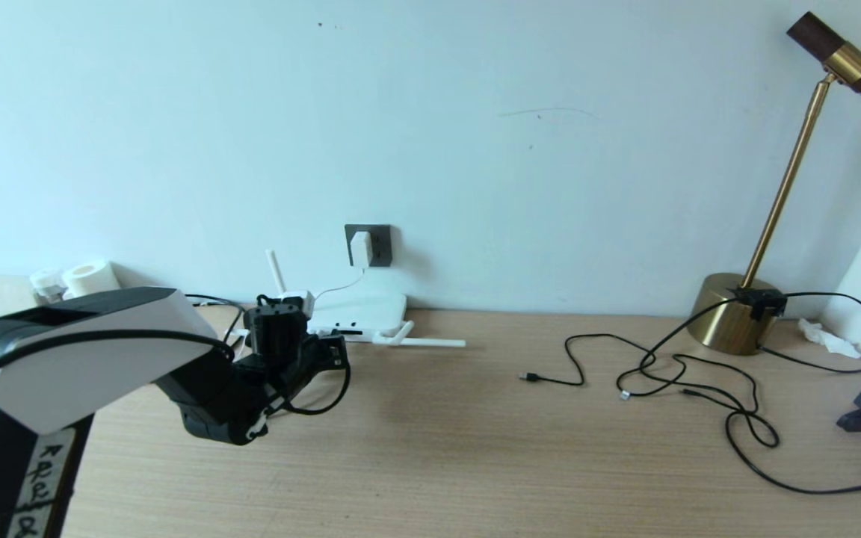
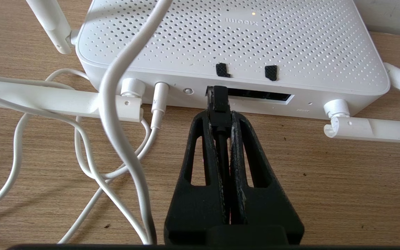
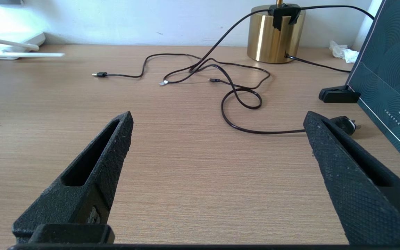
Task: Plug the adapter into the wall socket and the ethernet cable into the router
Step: Align cable and router interface
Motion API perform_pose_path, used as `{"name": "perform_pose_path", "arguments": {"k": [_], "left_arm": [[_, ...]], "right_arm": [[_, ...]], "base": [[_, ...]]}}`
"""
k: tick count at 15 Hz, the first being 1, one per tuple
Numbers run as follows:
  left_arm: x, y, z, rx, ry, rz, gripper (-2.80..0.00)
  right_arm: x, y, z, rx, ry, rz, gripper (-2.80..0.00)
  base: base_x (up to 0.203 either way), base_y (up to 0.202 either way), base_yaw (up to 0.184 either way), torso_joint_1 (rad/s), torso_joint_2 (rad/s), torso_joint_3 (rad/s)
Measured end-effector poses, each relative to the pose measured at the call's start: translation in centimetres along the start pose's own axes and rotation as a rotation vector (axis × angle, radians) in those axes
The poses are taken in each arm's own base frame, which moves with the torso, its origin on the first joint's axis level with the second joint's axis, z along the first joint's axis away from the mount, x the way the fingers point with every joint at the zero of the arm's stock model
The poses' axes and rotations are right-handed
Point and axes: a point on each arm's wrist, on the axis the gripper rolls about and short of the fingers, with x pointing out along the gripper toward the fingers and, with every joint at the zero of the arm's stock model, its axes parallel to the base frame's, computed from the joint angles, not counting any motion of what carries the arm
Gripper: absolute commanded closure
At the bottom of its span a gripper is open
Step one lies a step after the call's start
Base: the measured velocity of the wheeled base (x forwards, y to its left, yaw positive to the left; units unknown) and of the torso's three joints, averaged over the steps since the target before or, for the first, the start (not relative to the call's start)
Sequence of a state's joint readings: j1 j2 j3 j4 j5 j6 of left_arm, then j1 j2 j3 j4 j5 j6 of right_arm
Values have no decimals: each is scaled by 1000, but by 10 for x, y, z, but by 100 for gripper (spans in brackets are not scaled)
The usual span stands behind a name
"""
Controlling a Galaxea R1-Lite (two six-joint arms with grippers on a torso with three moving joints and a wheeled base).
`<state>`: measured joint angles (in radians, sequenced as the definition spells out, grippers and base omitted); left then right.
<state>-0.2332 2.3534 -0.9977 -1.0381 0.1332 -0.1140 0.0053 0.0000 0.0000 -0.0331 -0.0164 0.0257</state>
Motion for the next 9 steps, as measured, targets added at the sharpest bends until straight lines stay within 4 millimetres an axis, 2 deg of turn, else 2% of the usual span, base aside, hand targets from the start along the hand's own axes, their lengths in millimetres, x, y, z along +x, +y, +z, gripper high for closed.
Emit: {"name": "perform_pose_path", "arguments": {"k": [9], "left_arm": [[2,6,1,-3,11,0,0]], "right_arm": [[0,0,0,0,0,0,-280]], "base": [[0,0,0,0,0,0]]}}
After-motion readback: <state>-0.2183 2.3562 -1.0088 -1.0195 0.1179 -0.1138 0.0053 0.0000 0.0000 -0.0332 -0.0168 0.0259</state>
